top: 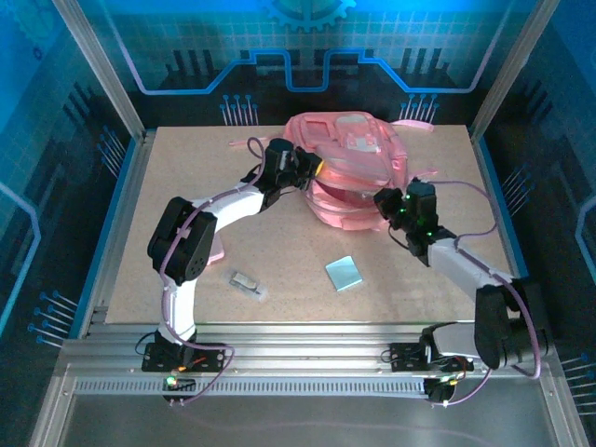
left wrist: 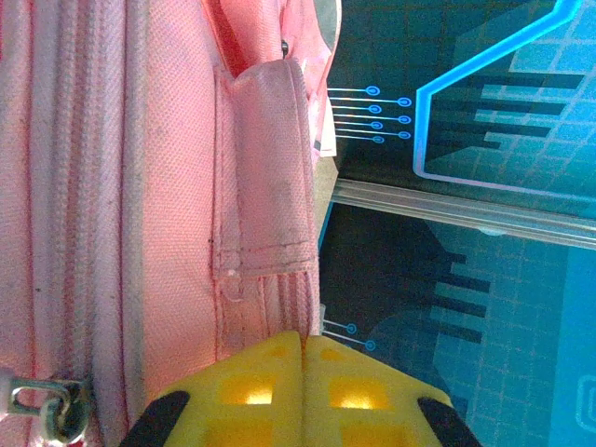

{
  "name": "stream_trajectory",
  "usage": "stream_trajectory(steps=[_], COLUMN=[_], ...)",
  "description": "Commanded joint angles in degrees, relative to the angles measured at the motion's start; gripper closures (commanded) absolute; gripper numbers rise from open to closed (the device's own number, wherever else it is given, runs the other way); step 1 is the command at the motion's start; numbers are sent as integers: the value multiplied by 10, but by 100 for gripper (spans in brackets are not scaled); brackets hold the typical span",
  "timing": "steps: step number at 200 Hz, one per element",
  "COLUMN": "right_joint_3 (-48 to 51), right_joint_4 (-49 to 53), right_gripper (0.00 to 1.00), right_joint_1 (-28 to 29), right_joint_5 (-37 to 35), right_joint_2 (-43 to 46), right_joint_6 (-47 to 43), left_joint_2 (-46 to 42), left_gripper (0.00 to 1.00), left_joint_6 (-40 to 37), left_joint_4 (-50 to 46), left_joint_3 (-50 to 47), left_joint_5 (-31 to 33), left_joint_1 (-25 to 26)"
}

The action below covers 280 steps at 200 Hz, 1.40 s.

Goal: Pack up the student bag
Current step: Place the loose stationery in the student bag, then close the student bag at the top-center of the table.

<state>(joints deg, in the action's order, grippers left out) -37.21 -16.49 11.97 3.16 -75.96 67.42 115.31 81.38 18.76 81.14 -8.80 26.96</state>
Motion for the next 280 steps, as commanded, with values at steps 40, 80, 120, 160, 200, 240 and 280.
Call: stream_trajectory(steps=[40,80,120,160,200,240,280], right_joint_3=[18,-27,-106,-183,-217,-194,-189], right_joint_4=[-55,-156,-275,-338,-356,-317,-126], right_gripper=[100,100,100,99,80,39,33], right_joint_1=[50,66,55,54,58,38,26], right_joint_5=[-27,-18,-24,-67,-113,-67,12], right_joint_2=[-69,-233,-356,-416,-440,-383,-264], right_joint_6=[45,178,252,306,304,242,106], left_joint_2=[-45,-64,-88,-93,-90,-92,-100], left_gripper=[100,100,100,100,100,100,100], left_joint_6=[14,24,21,29,21,2,-63], left_joint_4=[56,63,55,58,56,51,17], left_joint_3=[1,-9,-32,-46,-44,-62,-82], left_joint_5=[-1,-15,-23,-31,-32,-25,-22], left_joint_1=[12,27,41,49,50,46,30])
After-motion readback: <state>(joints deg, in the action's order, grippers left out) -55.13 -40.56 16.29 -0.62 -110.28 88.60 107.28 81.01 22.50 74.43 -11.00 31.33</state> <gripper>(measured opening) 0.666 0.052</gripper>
